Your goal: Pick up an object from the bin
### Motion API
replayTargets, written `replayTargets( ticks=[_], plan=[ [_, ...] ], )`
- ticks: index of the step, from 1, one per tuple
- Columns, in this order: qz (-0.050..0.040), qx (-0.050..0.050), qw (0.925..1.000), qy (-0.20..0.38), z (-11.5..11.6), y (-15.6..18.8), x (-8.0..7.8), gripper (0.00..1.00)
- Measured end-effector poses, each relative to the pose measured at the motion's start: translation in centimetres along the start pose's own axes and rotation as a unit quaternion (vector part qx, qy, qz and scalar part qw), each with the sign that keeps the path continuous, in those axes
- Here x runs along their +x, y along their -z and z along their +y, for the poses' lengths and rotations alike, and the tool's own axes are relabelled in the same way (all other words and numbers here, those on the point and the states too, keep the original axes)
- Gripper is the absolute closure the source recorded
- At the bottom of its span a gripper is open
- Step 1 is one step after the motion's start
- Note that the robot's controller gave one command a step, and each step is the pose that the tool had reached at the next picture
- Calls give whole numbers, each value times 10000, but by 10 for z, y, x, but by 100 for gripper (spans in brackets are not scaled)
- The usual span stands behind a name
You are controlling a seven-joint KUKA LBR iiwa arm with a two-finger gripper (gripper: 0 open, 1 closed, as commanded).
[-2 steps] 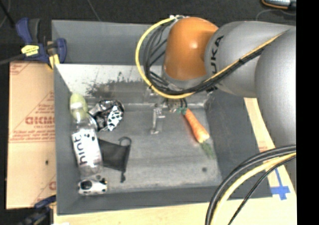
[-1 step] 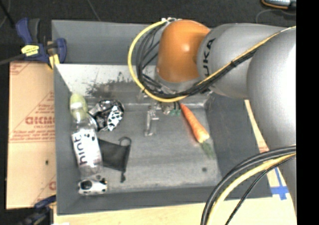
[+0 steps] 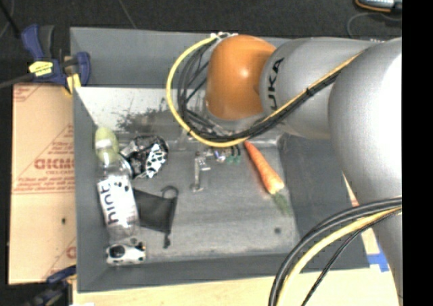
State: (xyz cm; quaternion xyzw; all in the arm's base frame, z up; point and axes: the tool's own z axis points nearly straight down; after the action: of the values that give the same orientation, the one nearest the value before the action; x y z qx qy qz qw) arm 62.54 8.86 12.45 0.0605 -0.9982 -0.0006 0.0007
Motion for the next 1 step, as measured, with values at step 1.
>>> replayTargets(
  ticks=[1],
  plan=[
    [-75,15,9999,-104,3,-14,-14,0]
  ],
)
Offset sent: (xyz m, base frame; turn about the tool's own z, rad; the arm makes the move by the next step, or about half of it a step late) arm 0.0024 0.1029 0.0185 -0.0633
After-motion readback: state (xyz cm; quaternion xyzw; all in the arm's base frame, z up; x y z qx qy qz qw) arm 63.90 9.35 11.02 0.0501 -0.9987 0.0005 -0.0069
